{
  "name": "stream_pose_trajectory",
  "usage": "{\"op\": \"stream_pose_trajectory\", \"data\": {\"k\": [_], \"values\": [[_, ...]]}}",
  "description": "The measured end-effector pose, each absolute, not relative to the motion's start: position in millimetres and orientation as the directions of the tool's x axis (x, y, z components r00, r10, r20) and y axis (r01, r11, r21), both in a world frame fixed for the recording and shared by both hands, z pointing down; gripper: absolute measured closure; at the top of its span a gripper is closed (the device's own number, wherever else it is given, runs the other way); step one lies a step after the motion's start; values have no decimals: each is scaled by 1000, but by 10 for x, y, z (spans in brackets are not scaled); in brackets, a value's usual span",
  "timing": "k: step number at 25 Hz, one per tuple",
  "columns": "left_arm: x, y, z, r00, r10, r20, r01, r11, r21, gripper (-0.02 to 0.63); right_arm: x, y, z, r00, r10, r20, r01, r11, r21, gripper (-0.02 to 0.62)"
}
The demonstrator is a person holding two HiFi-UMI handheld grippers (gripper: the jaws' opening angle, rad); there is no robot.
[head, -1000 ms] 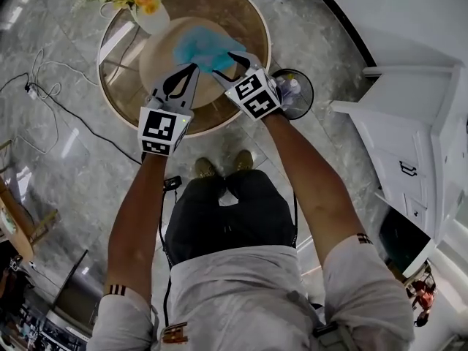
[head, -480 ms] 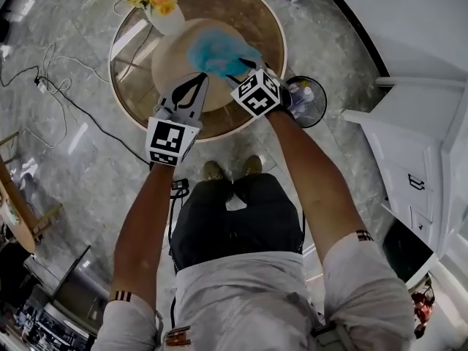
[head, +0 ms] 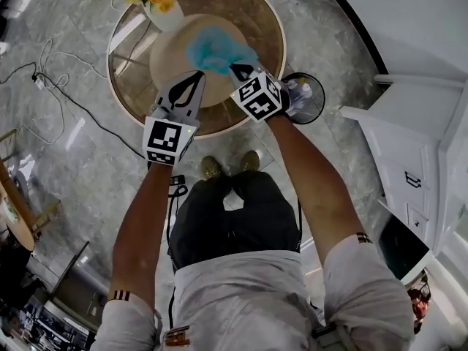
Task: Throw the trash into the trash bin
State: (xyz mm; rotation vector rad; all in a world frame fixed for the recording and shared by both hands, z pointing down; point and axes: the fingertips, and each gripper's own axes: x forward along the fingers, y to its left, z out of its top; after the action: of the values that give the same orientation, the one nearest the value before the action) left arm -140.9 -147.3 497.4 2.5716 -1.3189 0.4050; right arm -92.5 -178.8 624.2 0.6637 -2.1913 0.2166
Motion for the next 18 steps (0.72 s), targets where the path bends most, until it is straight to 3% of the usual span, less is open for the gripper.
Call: {"op": "stream_pose_trajectory", "data": {"k": [18], "values": [[-1075, -1355, 4581, 592, -745, 309, -800, -589, 112, 607, -562, -1491, 5171, -589, -600, 542, -707, 707, 16, 594]]}}
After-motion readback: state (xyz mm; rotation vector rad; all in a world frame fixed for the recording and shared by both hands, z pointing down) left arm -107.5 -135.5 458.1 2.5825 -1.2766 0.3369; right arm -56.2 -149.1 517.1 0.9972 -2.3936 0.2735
